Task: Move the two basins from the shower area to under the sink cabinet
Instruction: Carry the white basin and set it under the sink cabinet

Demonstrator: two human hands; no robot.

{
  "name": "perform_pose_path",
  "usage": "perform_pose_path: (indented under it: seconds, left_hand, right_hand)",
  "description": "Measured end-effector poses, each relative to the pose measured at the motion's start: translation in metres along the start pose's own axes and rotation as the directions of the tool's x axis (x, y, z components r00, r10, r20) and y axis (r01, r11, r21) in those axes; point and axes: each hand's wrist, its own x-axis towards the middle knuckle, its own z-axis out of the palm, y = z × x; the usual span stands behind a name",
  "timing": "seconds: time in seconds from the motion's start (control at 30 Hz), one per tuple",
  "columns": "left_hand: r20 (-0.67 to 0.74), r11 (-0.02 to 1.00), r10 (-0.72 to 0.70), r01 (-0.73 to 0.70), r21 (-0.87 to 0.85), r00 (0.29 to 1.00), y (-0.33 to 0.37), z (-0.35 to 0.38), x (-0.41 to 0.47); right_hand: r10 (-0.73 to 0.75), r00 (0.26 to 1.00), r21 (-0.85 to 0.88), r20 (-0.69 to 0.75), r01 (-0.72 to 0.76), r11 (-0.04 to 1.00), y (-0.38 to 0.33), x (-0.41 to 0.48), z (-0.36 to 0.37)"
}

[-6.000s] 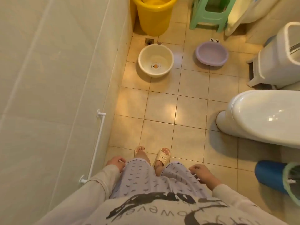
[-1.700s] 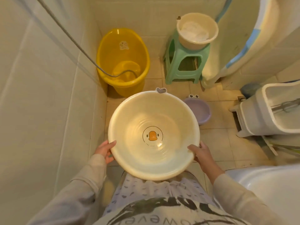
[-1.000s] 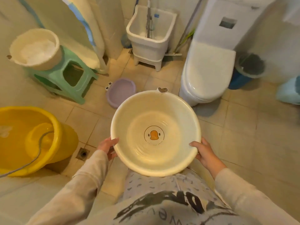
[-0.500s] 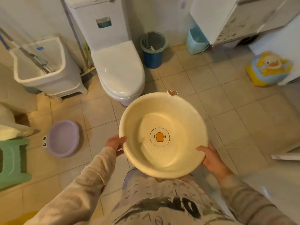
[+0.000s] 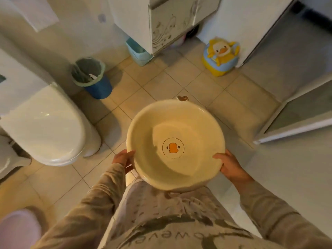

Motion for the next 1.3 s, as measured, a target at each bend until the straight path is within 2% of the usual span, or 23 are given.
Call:
perform_pose_path:
  seconds: [0.23, 0.53, 0.87, 1.13, 1.3]
  left_hand:
    - [0.083, 0.985, 0.001, -0.015, 0.169, 0.997, 0.069, 0.085, 0.034]
    - [0.161, 0.977, -0.037, 0.002, 0.213, 0.986, 0.169, 0.203, 0.088]
    - [0.242, 0.928, -0.062, -0.033, 0.370, 0.968, 0.290, 0.322, 0.124]
    - [0.203, 0.946, -0.065, -0.005, 0.325, 0.977, 0.321, 0.415, 0.149]
    - [0.140, 0.976, -0.085, 0.054, 0.209, 0.987, 0.312, 0.477, 0.157]
  right_hand:
    - [0.039, 0.995, 0.042, -0.090, -0.036, 0.998, -0.045, 0.035, -0.025]
    - [0.045, 0.980, 0.173, -0.194, -0.011, 0.985, -0.141, 0.104, -0.030]
    - [0.058, 0.954, 0.288, -0.295, 0.030, 0.957, -0.246, 0.168, -0.033]
    - [0.067, 0.967, 0.273, -0.247, 0.003, 0.962, -0.322, 0.242, -0.075]
    - [0.077, 0.983, 0.151, -0.169, -0.052, 0.987, -0.396, 0.301, -0.121]
